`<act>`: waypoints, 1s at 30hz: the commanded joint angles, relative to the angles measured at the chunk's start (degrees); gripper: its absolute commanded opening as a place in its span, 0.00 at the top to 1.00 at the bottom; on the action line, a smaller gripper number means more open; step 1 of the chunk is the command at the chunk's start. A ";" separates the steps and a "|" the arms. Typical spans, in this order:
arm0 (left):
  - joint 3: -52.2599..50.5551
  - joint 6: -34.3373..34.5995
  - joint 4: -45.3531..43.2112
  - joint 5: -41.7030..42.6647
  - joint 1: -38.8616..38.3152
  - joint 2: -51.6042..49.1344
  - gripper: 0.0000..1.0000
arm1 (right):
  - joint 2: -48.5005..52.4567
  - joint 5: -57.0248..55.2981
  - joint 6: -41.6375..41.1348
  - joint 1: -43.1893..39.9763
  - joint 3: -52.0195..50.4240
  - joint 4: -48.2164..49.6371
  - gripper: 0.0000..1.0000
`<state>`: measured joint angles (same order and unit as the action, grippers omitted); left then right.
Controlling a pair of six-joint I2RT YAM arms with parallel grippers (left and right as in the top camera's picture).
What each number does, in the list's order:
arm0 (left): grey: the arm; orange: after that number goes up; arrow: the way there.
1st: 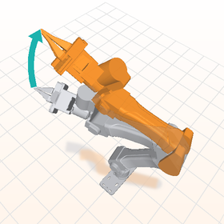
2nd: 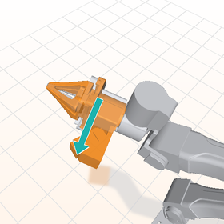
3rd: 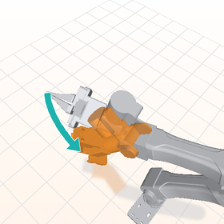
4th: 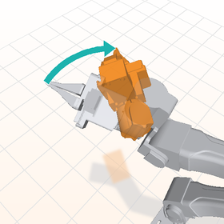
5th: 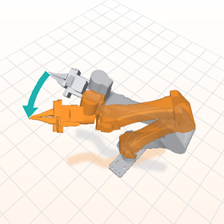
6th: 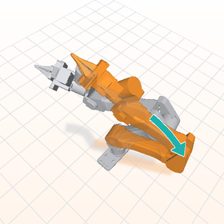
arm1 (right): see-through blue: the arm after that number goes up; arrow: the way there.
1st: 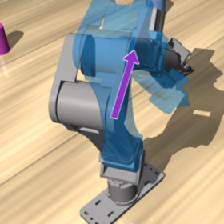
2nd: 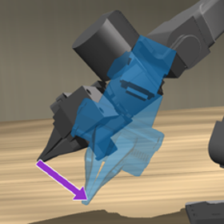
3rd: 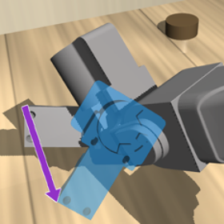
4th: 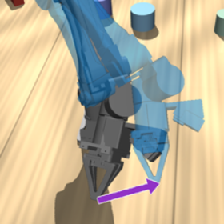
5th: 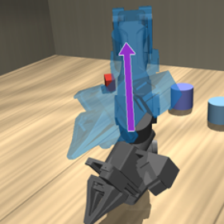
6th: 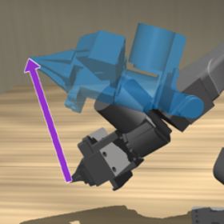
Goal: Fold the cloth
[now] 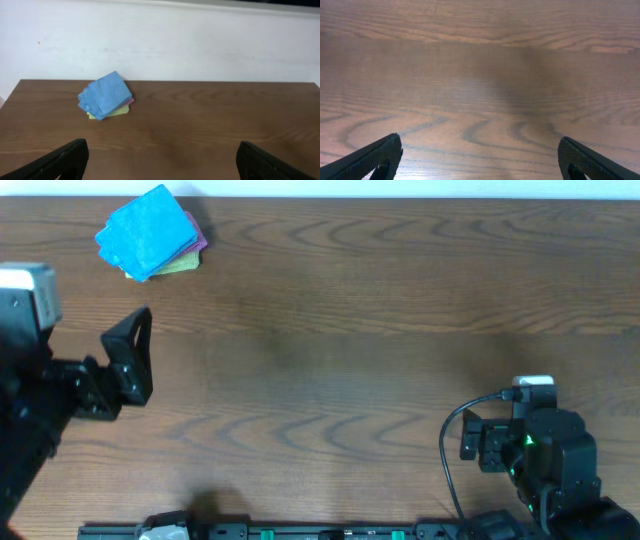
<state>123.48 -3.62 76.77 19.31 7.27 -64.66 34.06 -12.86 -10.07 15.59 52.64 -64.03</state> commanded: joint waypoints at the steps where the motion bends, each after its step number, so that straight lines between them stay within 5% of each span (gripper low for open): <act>1: 0.37 0.66 0.17 0.20 -0.33 1.38 0.04 | -0.22 -0.44 -0.81 0.17 -0.33 -0.02 0.01; 30: 0.33 0.13 15.34 -8.72 -0.33 4.94 0.05 | -0.22 -0.44 -0.81 0.17 -0.33 -0.02 0.01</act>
<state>123.46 -3.20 91.96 12.86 7.27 -61.65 34.06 -12.86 -10.07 15.59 52.64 -64.03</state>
